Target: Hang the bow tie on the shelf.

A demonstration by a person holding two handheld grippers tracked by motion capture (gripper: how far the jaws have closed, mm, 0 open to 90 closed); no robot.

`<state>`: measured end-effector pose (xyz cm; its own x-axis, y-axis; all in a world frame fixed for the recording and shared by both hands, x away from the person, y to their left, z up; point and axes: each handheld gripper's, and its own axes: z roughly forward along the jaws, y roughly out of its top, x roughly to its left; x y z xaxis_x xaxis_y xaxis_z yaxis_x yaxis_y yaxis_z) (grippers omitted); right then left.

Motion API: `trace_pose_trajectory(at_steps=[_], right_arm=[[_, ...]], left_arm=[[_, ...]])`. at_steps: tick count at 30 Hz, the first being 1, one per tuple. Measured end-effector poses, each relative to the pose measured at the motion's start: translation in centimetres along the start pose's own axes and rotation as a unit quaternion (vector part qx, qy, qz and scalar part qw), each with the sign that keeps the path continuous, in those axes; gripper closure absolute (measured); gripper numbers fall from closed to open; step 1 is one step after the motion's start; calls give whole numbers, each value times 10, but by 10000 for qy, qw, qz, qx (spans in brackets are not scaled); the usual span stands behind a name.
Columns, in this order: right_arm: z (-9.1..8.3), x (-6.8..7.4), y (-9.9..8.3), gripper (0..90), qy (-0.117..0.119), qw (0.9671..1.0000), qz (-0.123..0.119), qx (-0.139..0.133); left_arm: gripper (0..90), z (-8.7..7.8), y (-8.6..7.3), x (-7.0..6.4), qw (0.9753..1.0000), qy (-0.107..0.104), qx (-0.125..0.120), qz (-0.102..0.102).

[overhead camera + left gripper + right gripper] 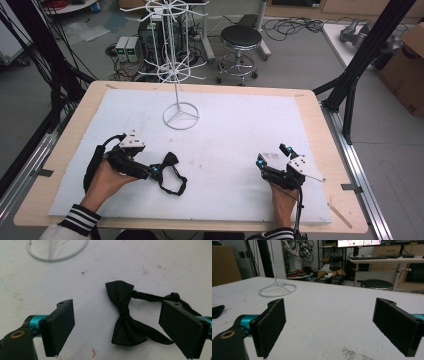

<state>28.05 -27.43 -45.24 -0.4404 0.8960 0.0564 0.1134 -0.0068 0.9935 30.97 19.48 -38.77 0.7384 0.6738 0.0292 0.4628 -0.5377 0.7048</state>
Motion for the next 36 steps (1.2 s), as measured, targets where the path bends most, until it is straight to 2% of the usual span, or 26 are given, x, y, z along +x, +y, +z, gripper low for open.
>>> trace_pose_trajectory(at_steps=[4, 8, 14, 19, 26, 31, 34, 36], right_arm=[[0, 0, 0, 105, 13, 10000, -14, -17], [0, 0, 0, 105, 0, 10000, -46, -25], [0, 1, 0, 105, -9, 10000, -59, -10], [0, 1, 0, 105, -11, 10000, -52, -9], [0, 1, 0, 105, -3, 10000, -52, -2], [0, 1, 0, 105, -10, 10000, -60, -11], [0, 1, 0, 105, -16, 10000, -27, 5], [-1, 1, 0, 105, -16, 10000, -15, 10]], left_arm=[[138, 6, 2, -1, 9998, 1, 190, 58], [149, 14, 6, -3, 9994, 28, 353, -6], [236, 25, 8, -7, 9985, -24, 539, 92], [241, 31, 9, -8, 9969, -36, 779, 70], [346, 38, 9, -9, 9944, -220, 1030, 14], [357, 42, 11, -8, 9926, -236, 1188, -51], [401, 43, 14, -9, 9918, -341, 1234, -70], [438, 43, 16, -10, 9905, -385, 1319, 17]])
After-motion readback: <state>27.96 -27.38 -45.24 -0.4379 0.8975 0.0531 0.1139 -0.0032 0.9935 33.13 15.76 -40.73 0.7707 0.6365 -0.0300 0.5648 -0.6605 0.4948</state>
